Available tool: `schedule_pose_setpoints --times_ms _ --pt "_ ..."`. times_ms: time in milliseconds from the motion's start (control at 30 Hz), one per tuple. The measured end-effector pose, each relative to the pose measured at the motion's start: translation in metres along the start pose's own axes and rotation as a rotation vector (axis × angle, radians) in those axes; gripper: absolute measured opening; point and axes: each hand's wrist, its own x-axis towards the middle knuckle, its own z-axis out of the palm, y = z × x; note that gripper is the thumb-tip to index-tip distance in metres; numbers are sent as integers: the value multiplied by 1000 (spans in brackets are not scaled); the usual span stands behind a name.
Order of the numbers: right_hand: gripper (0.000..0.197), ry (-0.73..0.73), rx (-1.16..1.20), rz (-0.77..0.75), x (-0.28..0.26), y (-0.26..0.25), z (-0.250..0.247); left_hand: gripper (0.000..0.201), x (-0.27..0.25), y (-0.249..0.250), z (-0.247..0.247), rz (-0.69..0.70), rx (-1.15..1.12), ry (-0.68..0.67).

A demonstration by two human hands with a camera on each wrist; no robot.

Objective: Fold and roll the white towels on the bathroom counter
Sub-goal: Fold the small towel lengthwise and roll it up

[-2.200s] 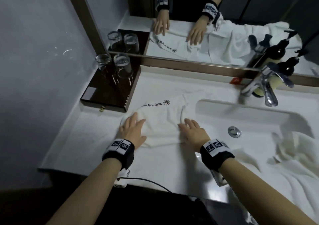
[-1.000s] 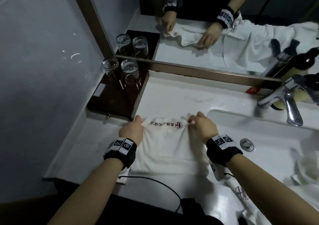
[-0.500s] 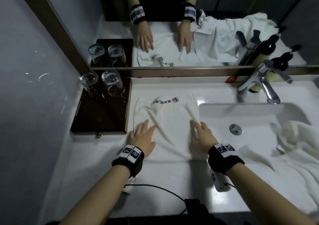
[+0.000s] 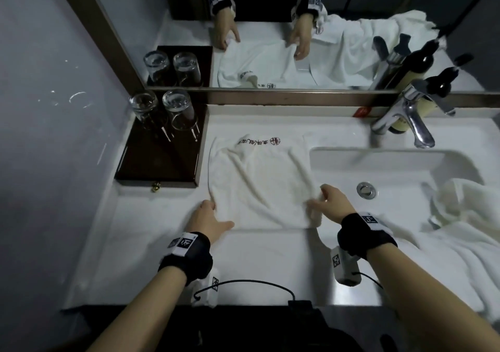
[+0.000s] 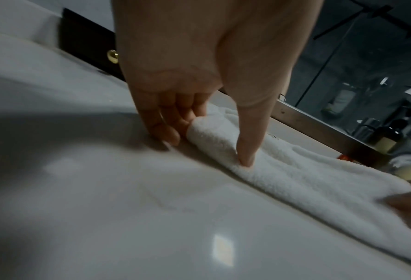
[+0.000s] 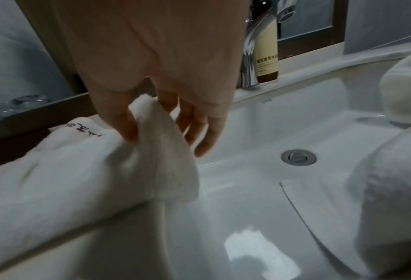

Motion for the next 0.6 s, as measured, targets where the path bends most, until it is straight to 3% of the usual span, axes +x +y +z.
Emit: schedule_pose_setpoints --times_ms 67,133,200,267,333,433,500,600 --pt "35 58 112 -80 -6 -2 0 51 -4 -1 1 20 -109 -58" --pt "15 -23 263 -85 -14 -3 -3 42 -9 0 1 81 -230 -66" --pt "28 -230 293 -83 -20 0 -8 43 -15 1 2 166 -238 -60" --pt "50 -346 125 -114 -24 5 -12 49 -21 0 5 248 -187 -75" --pt "65 -323 -51 -162 -26 9 -11 45 -26 -1 7 303 -97 -59" --pt "68 -299 -171 -142 -29 12 -6 29 -28 -3 9 332 77 -35" --pt "56 -245 -146 -69 -27 14 -1 17 -29 -3 10 324 131 9" --pt "25 -95 -1 -12 -26 16 1 22 -29 -4 10 262 66 96"
